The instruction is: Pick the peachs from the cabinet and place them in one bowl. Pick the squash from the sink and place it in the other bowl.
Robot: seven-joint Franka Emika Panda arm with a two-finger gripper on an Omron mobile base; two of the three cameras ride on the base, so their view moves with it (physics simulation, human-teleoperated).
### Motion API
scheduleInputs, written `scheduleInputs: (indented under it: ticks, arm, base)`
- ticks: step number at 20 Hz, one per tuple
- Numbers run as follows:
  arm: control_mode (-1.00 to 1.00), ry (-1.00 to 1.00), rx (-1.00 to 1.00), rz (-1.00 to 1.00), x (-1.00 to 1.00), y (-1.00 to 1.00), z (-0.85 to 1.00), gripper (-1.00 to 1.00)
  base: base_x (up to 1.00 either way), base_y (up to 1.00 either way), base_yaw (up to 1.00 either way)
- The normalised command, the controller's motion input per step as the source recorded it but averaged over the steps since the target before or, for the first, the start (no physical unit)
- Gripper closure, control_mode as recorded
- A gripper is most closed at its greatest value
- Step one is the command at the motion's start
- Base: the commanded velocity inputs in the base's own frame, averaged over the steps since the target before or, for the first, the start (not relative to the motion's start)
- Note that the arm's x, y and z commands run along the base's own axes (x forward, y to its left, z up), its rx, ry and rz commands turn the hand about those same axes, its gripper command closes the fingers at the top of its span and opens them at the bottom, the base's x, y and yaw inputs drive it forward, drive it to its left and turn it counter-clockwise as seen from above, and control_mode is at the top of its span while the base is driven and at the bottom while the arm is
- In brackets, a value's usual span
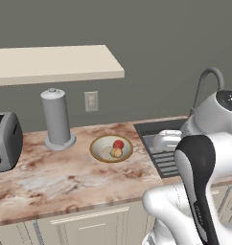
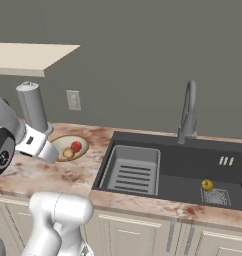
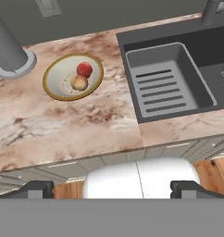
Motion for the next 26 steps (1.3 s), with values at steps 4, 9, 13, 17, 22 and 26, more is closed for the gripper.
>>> scheduleInputs:
  ticks: [4,9,13,17,22,26]
  arm:
    - [1.00,0.00,0.00,0.00,0.00,0.00,0.00,-1.00]
    - [1.00,0.00,0.00,0.00,0.00,0.00,0.00,-1.00]
    - [1.00,0.00,0.00,0.00,0.00,0.00,0.00,-1.00]
    - [1.00,0.00,0.00,0.00,0.00,0.00,0.00,-1.00]
    - [1.00,0.00,0.00,0.00,0.00,0.00,0.00,-1.00]
    - [1.00,0.00,0.00,0.00,0.00,0.00,0.00,-1.00]
  base:
    - [-0.74,0.00,-0.01]
    - [-0.79,-0.24,0.00]
    - [-0.06,-0.96,0.02]
    - [0.00,-1.00,0.02]
    - [-0.03,-1.00,0.00]
    - [0.00,-1.00,0.00]
